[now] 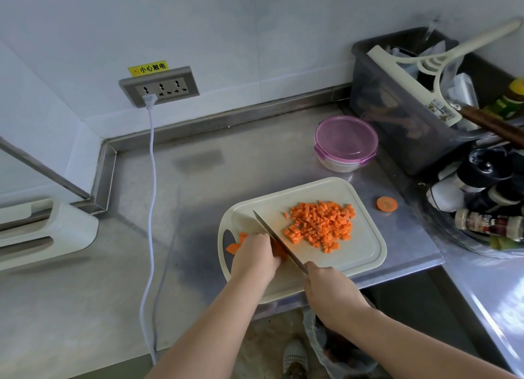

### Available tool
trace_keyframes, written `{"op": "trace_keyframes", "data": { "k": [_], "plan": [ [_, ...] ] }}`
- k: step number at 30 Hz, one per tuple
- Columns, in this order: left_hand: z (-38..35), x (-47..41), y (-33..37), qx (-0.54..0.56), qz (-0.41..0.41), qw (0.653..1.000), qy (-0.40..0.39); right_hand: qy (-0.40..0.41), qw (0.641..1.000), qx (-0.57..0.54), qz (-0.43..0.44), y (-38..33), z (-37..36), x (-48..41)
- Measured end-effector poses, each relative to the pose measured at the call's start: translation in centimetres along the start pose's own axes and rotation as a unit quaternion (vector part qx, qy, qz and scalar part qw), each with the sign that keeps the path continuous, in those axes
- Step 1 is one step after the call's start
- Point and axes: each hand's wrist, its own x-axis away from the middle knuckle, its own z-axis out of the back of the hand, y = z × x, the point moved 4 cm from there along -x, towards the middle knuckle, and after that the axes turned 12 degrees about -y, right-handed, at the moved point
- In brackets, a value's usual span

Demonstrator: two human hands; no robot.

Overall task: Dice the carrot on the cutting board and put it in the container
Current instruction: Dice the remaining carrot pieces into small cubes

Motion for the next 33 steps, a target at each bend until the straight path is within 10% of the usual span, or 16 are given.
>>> {"op": "trace_keyframes", "data": {
  "k": [15, 33],
  "plan": [
    [-0.5, -1.2, 1.3, 0.001, -0.022, 0.999, 0.041, 0.026, 0.997, -0.066, 0.021, 1.7, 2.1, 0.2],
    [2.6, -2.1, -1.1, 0.358, -0.033, 0.93, 0.073, 0.206, 0.966, 0.147, 0.047, 5.6, 7.9, 2.4]
  ]
}}
